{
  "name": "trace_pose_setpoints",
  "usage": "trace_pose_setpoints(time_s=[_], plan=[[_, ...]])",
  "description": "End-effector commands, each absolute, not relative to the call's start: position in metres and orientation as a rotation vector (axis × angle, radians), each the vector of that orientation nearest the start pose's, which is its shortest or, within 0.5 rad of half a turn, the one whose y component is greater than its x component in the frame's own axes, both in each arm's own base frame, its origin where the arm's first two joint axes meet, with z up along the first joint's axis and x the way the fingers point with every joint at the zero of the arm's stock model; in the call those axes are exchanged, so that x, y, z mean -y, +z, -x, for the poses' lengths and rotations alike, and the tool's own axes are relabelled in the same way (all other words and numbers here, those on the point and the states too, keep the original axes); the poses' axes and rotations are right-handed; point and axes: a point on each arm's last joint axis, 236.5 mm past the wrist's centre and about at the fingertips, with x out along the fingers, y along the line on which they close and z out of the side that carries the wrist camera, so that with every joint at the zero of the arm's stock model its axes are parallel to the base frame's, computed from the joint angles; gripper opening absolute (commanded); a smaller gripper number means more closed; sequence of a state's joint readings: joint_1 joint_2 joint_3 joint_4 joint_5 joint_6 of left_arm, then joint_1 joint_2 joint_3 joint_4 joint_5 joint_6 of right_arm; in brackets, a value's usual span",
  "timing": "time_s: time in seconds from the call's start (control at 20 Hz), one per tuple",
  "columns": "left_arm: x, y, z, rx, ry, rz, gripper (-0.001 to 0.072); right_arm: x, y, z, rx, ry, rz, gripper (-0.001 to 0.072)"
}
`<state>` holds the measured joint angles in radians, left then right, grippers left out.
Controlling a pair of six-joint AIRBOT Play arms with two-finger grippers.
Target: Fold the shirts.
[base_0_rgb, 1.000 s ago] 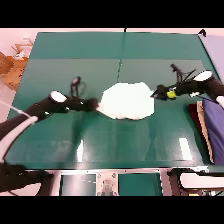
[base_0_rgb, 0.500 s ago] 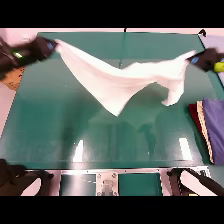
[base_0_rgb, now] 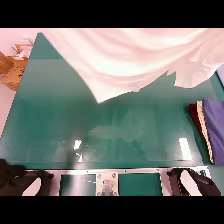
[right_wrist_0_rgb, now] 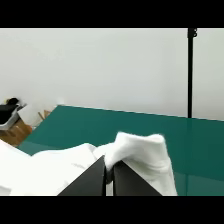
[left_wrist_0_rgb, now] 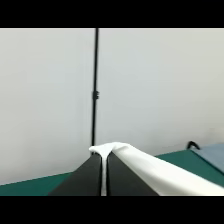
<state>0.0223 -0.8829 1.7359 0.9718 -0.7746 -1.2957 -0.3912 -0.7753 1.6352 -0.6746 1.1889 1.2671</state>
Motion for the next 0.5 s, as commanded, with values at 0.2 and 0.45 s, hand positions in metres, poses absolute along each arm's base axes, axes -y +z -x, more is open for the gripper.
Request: trace_pose_setpoints(time_s=[0.2,0.45], plan=[[0.031,0.377,-0.418,-0.32,-0.148,0.051,0.0022,-0.037,0.33,-0.322,-0.409,0.297,-0.38,0.0018],[0.105,0.206,-0.489,-0.715,-0.379,0.273,0.0023,-0.032,0.119,-0.357,-0.74,0.225,-0.617,0.0018]])
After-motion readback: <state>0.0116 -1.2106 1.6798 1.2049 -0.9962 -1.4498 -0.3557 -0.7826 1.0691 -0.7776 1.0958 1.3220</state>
